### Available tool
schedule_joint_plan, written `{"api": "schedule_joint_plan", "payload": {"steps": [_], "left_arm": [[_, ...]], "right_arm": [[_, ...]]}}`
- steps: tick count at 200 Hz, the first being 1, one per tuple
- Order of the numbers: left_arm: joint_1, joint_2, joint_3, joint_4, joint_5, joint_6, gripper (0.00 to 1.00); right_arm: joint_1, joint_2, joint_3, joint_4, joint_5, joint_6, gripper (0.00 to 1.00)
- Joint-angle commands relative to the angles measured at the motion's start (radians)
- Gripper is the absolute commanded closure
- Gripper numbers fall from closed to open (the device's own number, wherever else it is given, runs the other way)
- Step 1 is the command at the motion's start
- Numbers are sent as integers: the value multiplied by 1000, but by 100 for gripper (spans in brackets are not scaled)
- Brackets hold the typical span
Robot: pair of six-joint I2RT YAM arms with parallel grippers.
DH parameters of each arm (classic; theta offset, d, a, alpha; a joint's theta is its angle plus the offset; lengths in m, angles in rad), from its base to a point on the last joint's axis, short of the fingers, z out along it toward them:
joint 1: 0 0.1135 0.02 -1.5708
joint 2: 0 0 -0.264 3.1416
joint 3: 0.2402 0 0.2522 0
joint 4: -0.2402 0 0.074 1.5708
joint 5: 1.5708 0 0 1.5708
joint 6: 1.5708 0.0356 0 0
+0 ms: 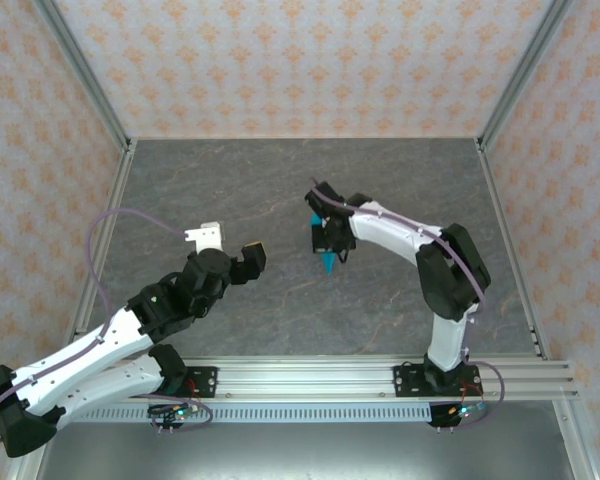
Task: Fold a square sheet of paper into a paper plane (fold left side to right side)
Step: Place the paper plane at the center of the table.
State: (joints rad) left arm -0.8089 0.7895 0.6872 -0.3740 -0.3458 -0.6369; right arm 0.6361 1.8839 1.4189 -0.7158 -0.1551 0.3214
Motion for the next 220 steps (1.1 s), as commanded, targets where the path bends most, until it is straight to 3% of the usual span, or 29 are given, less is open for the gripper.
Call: {"api": "schedule_joint_plan", "payload": {"steps": [1,61,132,220], "left_arm": [[9,-10,22,-17,7,34,1],[9,-8,17,2,32,60,1],[9,17,25,13,50,66,1],[36,41,-13,83,69,54,1]], "right_arm": [[-51,85,110,-112,35,-90,97],[-108,280,323,-214,15,-117,96],[-108,355,322,-205,-27,-106,92],[-96,332,320,-230,-14,-126,81]]}}
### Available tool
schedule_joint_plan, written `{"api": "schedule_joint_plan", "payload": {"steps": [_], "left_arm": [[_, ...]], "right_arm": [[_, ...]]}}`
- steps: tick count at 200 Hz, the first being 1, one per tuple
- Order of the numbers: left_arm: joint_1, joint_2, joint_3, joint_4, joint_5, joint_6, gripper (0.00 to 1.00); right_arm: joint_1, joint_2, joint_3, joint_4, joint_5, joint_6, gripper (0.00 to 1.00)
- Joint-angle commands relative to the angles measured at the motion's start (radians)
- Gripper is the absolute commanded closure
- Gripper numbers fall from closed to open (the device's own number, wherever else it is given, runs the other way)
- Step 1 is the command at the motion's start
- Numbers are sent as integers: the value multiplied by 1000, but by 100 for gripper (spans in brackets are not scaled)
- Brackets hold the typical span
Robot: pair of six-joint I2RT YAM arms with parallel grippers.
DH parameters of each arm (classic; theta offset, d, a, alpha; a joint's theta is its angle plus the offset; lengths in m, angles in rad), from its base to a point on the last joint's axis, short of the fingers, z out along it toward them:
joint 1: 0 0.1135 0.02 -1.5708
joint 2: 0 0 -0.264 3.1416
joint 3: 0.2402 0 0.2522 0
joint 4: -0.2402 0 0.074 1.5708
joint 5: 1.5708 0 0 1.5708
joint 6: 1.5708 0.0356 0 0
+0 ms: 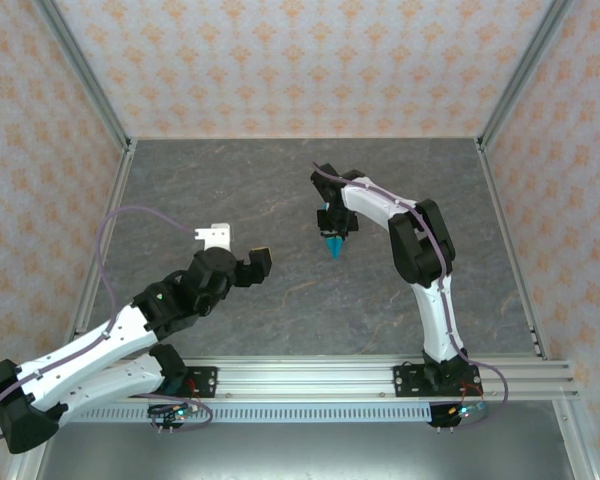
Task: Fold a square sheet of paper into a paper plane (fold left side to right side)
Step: Place the paper plane at the center of the table.
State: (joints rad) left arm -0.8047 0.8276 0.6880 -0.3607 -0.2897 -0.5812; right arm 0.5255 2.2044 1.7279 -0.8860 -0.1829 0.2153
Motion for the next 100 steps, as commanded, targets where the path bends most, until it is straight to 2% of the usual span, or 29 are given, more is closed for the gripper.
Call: {"api": "schedule_joint_plan", "payload": {"steps": [1,37,100], "left_arm": [[34,3,-15,72,16,-3,1],[148,3,-60,120,127,-55,0],[289,9,-50,109,153,-53,0]], "right_arm": [[14,11,12,-60,15,-20,81],[23,-35,16,-86,49,-29,76],[44,-214,-21,-133,99,-23,60]]}}
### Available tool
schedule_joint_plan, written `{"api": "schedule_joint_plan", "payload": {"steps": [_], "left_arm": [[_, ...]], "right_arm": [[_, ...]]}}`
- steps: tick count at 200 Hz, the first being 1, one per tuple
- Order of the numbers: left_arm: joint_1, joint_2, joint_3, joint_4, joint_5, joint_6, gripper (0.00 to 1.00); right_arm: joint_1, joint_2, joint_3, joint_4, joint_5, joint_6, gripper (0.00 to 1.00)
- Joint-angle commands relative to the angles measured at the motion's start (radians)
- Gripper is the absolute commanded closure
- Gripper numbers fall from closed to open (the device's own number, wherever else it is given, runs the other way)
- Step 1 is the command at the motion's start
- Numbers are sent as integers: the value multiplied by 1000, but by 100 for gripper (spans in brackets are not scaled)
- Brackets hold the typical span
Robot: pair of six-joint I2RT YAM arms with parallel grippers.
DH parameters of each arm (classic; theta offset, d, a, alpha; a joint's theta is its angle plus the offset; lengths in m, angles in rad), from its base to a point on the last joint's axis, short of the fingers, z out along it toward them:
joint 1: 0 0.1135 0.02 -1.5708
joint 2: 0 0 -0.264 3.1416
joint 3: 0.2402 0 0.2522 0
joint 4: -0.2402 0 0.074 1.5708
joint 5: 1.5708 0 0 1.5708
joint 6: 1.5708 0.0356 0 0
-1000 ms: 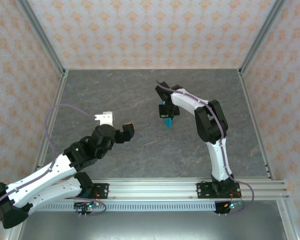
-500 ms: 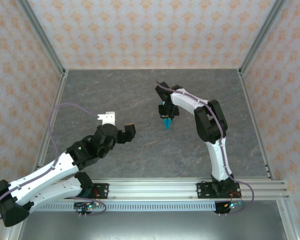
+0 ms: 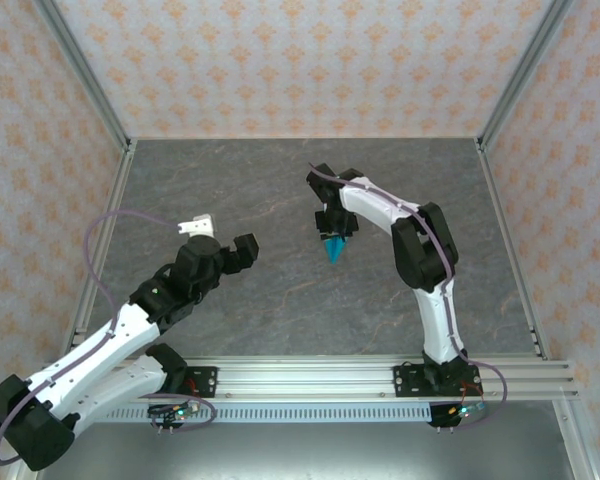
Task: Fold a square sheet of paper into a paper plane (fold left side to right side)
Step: Place the paper plane at the center of the table, then reset both arms
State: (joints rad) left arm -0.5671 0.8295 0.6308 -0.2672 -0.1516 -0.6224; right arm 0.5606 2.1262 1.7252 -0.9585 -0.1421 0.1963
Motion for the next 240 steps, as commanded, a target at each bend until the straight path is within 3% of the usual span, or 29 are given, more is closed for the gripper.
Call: {"api": "schedule_joint_plan", "payload": {"steps": [1,31,55,84,107,120,150,165,198,228,240], "left_arm": [[55,7,7,14,15,-12,0],[149,10,12,18,-7,-12,0],[248,18,14,26,-67,13,0],[324,49,22,31,-305,108,0],[334,106,-10,132,-484,234,0],[335,152,-49,236,-509,325,0],[345,289,-134,481,-485,491,0],[353,353,-157,600,-410,559,0],[397,473,-200,806,-254,595,0],[425,516,-215,900,-144,650,0],[451,547,-263,1028,-93,652,0]], "right_arm": [[9,-139,-21,-61,60,-4,60],[7,-312,-117,-34,130,2,52],[-23,-517,-293,107,180,0,43],[-106,-747,-550,310,325,-22,27],[-197,-877,-760,518,431,-30,0],[-266,-934,-895,670,443,-37,0],[-372,-964,-1124,1014,465,-106,0],[-406,-936,-1200,1169,464,-130,0],[-458,-797,-1281,1458,399,-168,0],[-468,-723,-1292,1616,329,-256,0],[-488,-671,-1307,1681,280,-253,0]]}}
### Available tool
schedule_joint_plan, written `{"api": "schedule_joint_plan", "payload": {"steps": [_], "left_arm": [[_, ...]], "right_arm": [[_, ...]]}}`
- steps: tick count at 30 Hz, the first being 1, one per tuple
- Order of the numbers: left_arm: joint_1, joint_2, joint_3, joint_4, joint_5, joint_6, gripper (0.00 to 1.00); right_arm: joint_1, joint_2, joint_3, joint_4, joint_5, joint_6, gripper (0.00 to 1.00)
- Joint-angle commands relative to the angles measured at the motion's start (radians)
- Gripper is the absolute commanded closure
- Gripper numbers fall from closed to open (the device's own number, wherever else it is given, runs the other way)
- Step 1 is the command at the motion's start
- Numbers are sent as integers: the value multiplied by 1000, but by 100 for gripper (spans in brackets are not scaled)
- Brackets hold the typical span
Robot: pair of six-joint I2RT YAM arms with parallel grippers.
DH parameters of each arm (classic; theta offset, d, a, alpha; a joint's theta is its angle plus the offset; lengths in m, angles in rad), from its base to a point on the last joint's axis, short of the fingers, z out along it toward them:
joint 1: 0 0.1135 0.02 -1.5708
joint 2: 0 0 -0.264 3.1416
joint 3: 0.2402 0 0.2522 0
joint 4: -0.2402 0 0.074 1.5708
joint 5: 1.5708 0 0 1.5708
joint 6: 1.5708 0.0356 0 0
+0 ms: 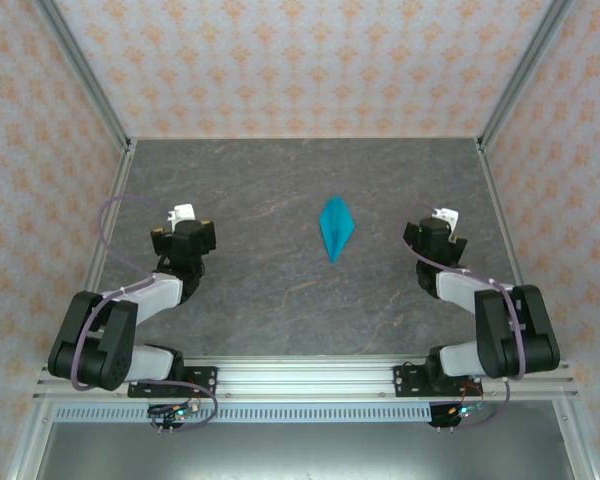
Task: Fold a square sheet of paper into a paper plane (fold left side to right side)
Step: Reset both arms
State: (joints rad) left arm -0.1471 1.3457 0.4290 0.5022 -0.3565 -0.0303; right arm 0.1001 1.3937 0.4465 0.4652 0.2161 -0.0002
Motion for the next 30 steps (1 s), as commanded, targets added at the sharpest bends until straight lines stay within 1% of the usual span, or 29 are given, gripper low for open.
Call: {"api": "schedule_joint_plan", "payload": {"steps": [1,2,3,4,5,6,7,8,17,21,30], "left_arm": [[34,35,-65,269,119,58,0],[59,68,-83,323,157,42,0],[73,98,-84,347,171,32,0],[82,116,-65,328,179,27,0],[84,136,-44,302,192,28,0],[85,153,-32,307,197,33,0],[88,146,-17,260,204,29,0],[97,151,-20,277,212,25,0],[97,150,-16,266,208,26,0],[98,150,-6,247,246,40,0],[98,151,-5,246,247,40,0]], "right_arm": [[-30,67,-31,267,-83,-57,0],[-36,109,-47,332,-102,-58,0],[-37,140,-55,382,-101,-59,0],[-40,138,-50,379,-112,-58,0],[-47,118,-35,307,-132,-53,0],[-56,135,-31,329,-138,-48,0],[-66,131,-24,307,-154,-39,0],[-76,128,-26,301,-172,-34,0],[-77,125,-29,307,-173,-38,0],[-77,123,-29,308,-173,-39,0],[-75,125,-29,308,-172,-40,0]]}}
